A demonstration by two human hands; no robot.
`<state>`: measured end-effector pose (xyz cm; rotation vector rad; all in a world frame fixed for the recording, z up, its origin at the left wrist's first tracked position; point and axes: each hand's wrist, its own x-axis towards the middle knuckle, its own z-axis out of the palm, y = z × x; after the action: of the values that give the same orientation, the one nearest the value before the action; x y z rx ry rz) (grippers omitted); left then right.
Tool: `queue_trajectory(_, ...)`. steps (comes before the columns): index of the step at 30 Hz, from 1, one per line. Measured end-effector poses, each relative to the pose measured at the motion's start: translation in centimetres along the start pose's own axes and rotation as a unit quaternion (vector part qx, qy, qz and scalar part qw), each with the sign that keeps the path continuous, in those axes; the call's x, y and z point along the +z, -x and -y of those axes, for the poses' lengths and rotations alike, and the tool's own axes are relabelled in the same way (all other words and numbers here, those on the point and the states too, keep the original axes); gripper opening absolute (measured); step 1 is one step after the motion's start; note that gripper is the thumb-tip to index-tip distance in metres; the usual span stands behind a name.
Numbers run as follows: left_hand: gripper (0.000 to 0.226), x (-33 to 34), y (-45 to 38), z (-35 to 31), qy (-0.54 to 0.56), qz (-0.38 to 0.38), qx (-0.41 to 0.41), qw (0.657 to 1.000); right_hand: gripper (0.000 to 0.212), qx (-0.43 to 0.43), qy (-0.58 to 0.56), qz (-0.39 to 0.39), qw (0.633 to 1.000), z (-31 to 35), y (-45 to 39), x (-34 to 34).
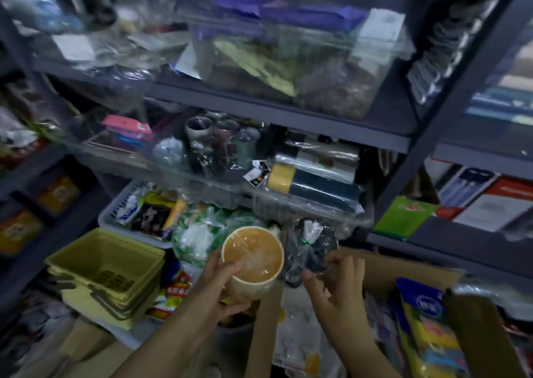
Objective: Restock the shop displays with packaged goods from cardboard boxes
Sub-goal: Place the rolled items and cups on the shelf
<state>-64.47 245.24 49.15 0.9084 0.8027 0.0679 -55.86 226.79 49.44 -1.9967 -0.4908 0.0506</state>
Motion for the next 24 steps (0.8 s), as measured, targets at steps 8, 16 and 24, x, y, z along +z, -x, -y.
queue_trajectory(8, 0.025, -0.3, 1.1, -1.8, -0.012, 0.011, 0.083, 0.996, 0.035, 0.046, -0.027, -0.04, 0.998, 2.6, -1.8, 3.1)
queue_trajectory(16, 0.045, -2.2, 2.3, -3.4, -0.009, 0.035, 0.106, 0.994, 0.038, 0.01, 0.032, 0.001, 0.999, 3.4, -3.0, 4.4)
queue_trajectory(24, 0.061, -6.3, 0.7, -8.1, 0.012, 0.037, 0.13, 0.991, 0.014, 0.009, 0.014, -0.001, 1.0, 7.6, -6.7, 7.2)
